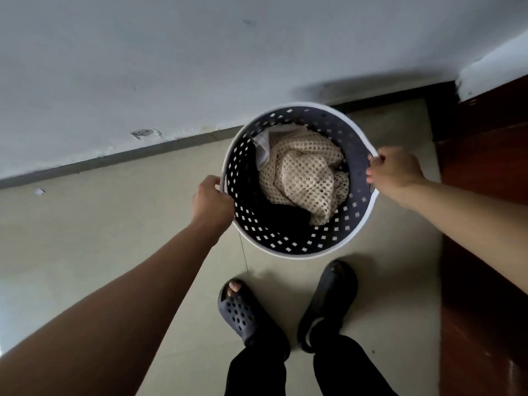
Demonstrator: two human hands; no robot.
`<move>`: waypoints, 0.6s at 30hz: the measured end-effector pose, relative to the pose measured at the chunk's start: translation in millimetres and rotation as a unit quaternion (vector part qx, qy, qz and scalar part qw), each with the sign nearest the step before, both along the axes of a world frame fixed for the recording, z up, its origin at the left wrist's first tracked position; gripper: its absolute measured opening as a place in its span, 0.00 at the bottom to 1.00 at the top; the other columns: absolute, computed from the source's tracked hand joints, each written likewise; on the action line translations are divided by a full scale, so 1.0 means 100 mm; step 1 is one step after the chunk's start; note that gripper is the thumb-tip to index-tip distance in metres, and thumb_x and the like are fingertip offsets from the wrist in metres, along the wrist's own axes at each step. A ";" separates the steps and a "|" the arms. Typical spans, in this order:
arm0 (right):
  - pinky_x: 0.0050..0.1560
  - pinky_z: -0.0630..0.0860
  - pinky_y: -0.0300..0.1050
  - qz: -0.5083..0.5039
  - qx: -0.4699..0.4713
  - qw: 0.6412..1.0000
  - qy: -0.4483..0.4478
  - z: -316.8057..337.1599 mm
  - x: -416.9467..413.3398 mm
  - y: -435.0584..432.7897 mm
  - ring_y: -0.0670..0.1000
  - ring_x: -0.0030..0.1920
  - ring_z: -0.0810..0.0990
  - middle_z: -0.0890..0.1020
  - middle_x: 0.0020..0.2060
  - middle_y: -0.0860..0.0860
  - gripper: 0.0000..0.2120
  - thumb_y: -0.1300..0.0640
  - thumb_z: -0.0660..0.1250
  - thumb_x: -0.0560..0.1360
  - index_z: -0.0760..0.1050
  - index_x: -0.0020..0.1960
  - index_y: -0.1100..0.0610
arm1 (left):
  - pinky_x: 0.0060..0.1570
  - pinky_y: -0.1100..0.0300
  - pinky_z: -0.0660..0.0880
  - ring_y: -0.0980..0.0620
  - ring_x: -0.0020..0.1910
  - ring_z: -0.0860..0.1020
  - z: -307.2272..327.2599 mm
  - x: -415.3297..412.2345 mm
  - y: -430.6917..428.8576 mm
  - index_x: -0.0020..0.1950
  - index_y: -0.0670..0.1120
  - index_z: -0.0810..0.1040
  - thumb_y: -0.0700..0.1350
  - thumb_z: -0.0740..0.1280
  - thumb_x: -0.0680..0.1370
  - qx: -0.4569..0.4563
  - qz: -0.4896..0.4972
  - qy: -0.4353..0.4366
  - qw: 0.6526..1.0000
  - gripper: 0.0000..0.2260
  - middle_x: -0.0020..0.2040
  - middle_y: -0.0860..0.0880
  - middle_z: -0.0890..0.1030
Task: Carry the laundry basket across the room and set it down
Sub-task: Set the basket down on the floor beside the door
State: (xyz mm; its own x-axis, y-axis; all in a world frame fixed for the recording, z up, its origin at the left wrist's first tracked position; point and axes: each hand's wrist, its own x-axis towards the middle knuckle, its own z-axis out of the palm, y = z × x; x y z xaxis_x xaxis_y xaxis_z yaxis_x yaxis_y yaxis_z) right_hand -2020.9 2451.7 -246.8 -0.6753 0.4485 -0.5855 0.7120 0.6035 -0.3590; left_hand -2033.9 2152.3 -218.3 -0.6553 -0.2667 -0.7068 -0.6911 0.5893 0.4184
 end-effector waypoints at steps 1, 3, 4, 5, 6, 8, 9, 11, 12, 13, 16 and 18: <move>0.50 0.79 0.61 0.007 0.011 1.000 0.003 -0.08 -0.05 -0.01 0.67 0.48 0.83 0.83 0.46 0.67 0.14 0.54 0.56 0.75 0.76 0.43 0.61 | 0.39 0.53 0.77 0.38 0.47 0.82 -0.08 -0.05 0.01 0.57 0.44 0.77 0.32 0.58 0.72 -0.012 -0.003 0.015 1.000 0.17 0.47 0.37 0.83; 0.50 0.79 0.58 0.024 0.043 0.999 0.020 -0.20 -0.11 -0.03 0.66 0.47 0.82 0.83 0.46 0.66 0.14 0.54 0.55 0.76 0.76 0.47 0.61 | 0.44 0.45 0.81 0.37 0.47 0.81 -0.19 -0.13 0.04 0.57 0.43 0.76 0.32 0.56 0.72 -0.038 -0.006 0.040 0.998 0.17 0.46 0.39 0.82; 0.50 0.79 0.57 0.031 0.058 0.997 0.028 -0.22 -0.13 -0.03 0.66 0.47 0.82 0.83 0.47 0.65 0.15 0.54 0.54 0.77 0.76 0.48 0.61 | 0.46 0.42 0.81 0.36 0.47 0.81 -0.21 -0.15 0.06 0.57 0.43 0.76 0.32 0.55 0.72 -0.051 -0.010 0.049 0.997 0.17 0.45 0.40 0.80; 0.50 0.79 0.57 0.037 0.069 0.996 0.036 -0.25 -0.13 -0.03 0.65 0.48 0.82 0.83 0.48 0.65 0.15 0.54 0.54 0.77 0.76 0.50 0.61 | 0.46 0.40 0.80 0.35 0.47 0.81 -0.23 -0.16 0.06 0.57 0.42 0.76 0.33 0.55 0.72 -0.059 -0.015 0.056 0.997 0.17 0.44 0.41 0.79; 0.51 0.79 0.56 0.039 0.068 0.996 0.038 -0.25 -0.13 -0.04 0.65 0.49 0.82 0.83 0.49 0.64 0.16 0.53 0.53 0.77 0.76 0.52 0.60 | 0.47 0.40 0.80 0.35 0.48 0.80 -0.22 -0.17 0.07 0.57 0.42 0.76 0.33 0.54 0.72 -0.062 -0.021 0.059 0.996 0.18 0.44 0.40 0.79; 0.53 0.78 0.56 0.036 0.053 0.998 0.027 -0.19 -0.10 -0.03 0.65 0.50 0.81 0.83 0.51 0.63 0.17 0.52 0.53 0.77 0.76 0.55 0.58 | 0.48 0.41 0.79 0.35 0.49 0.80 -0.17 -0.13 0.05 0.61 0.44 0.75 0.35 0.54 0.73 -0.056 -0.046 0.053 0.996 0.19 0.47 0.39 0.81; 0.53 0.78 0.55 0.040 0.049 0.998 0.011 -0.15 -0.09 -0.03 0.65 0.52 0.81 0.83 0.52 0.63 0.17 0.53 0.53 0.77 0.76 0.56 0.58 | 0.49 0.43 0.79 0.35 0.49 0.79 -0.13 -0.10 0.02 0.63 0.44 0.75 0.36 0.54 0.74 -0.054 -0.065 0.042 0.996 0.20 0.49 0.38 0.82; 0.50 0.75 0.49 0.062 0.054 0.996 -0.028 0.01 -0.07 -0.02 0.65 0.54 0.79 0.82 0.53 0.63 0.14 0.57 0.55 0.77 0.77 0.55 0.60 | 0.50 0.45 0.79 0.36 0.51 0.79 -0.01 -0.03 -0.06 0.65 0.45 0.74 0.39 0.56 0.75 -0.051 -0.093 0.010 0.994 0.19 0.51 0.38 0.83; 0.45 0.72 0.47 0.069 0.054 0.995 -0.042 0.14 -0.06 -0.03 0.65 0.53 0.79 0.82 0.51 0.64 0.12 0.58 0.56 0.76 0.77 0.50 0.61 | 0.51 0.45 0.79 0.36 0.51 0.80 0.09 0.00 -0.11 0.65 0.44 0.75 0.41 0.58 0.76 -0.044 -0.093 -0.004 0.995 0.18 0.52 0.38 0.83; 0.42 0.70 0.46 0.071 0.052 0.995 -0.044 0.28 -0.04 -0.03 0.64 0.51 0.79 0.81 0.48 0.64 0.11 0.59 0.57 0.75 0.76 0.45 0.62 | 0.52 0.45 0.79 0.37 0.50 0.81 0.19 0.03 -0.15 0.65 0.44 0.75 0.43 0.60 0.76 -0.033 -0.084 -0.017 0.996 0.18 0.53 0.38 0.83; 0.46 0.75 0.49 0.029 0.003 0.999 -0.028 0.80 0.06 -0.07 0.61 0.48 0.81 0.84 0.45 0.60 0.10 0.58 0.60 0.74 0.80 0.44 0.59 | 0.48 0.47 0.82 0.42 0.41 0.82 0.72 0.13 -0.25 0.62 0.41 0.77 0.42 0.63 0.77 0.025 -0.028 -0.060 0.997 0.14 0.46 0.40 0.82; 0.45 0.78 0.51 -0.019 -0.081 0.996 -0.006 1.24 0.16 -0.11 0.59 0.45 0.84 0.86 0.42 0.59 0.09 0.55 0.62 0.73 0.80 0.39 0.53 | 0.46 0.47 0.80 0.44 0.39 0.81 1.18 0.25 -0.33 0.60 0.40 0.77 0.41 0.63 0.78 0.058 -0.012 -0.081 0.995 0.12 0.42 0.41 0.81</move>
State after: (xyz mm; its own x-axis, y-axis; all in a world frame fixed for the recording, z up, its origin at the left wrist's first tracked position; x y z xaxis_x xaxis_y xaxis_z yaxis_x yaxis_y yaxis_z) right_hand -2004.8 2440.3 -122.3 -0.6527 0.3717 -0.6602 0.7376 0.5109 -0.4416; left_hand -2009.3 2119.6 -99.9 -0.5363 -0.1622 -0.8283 -0.7406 0.5611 0.3696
